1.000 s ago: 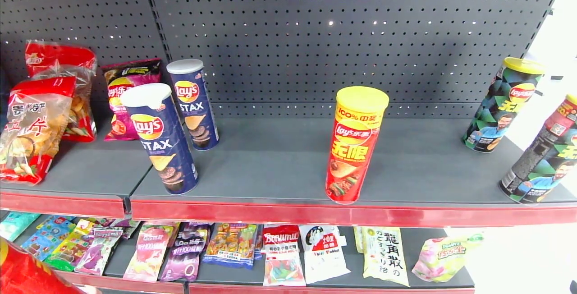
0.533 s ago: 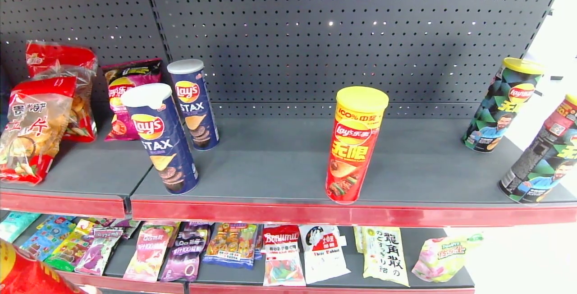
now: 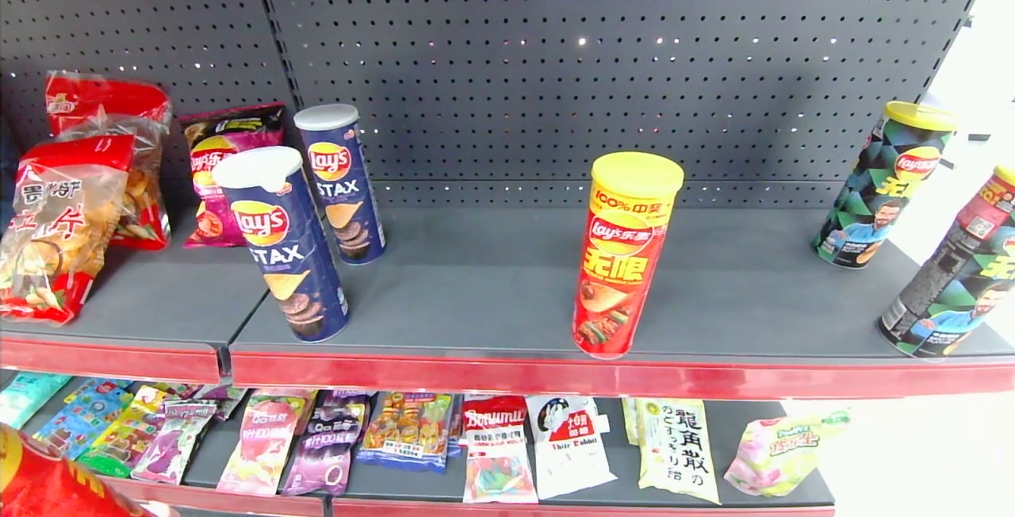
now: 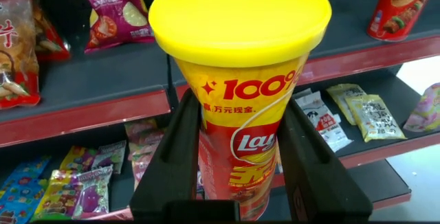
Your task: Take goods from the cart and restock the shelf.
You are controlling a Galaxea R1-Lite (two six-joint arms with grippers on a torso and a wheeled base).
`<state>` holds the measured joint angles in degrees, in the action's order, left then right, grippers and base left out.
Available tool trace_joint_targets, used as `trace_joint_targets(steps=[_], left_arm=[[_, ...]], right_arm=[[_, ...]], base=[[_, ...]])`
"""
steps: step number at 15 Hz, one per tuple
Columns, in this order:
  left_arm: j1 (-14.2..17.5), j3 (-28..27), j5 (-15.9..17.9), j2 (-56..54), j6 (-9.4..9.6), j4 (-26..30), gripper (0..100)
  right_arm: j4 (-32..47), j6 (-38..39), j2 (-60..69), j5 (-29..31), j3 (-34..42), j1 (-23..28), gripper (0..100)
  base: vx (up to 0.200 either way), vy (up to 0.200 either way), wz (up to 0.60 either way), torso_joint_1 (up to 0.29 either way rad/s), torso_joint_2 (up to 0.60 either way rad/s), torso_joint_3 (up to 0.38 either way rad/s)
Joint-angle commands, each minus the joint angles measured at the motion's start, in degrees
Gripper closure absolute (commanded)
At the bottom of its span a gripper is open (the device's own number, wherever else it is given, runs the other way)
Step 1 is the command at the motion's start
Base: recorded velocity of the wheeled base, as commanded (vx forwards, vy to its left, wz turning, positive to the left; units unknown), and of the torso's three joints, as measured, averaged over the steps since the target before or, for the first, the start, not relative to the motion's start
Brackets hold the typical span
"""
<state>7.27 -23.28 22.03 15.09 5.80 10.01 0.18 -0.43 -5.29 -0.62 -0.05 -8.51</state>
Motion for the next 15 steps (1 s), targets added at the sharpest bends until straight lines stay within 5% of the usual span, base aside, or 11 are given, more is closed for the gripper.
trace_joint_targets(steps=[1,3,15], left_arm=[[-0.1,0.3,2.9,-1.1,-1.06,0.1,100],[0.0,0.4,5.6,-1.0,-1.85,0.1,100],[0.0,0.3,5.2,1.4,-1.85,-0.3,100]], right_arm=[[0.0,0.1,-0.2,-0.1,0.0,0.0,0],[0.0,-0.3,-0.4,-0.2,0.0,-0.2,0],[0.0,0.0,-0.3,-0.2,0.0,-0.1,0]], base=[[0.000,0.000,0.00,0.000,0.00,0.000],[0.000,0.000,0.00,0.000,0.00,0.000],[0.000,0.000,-0.45,0.004,0.00,0.001]])
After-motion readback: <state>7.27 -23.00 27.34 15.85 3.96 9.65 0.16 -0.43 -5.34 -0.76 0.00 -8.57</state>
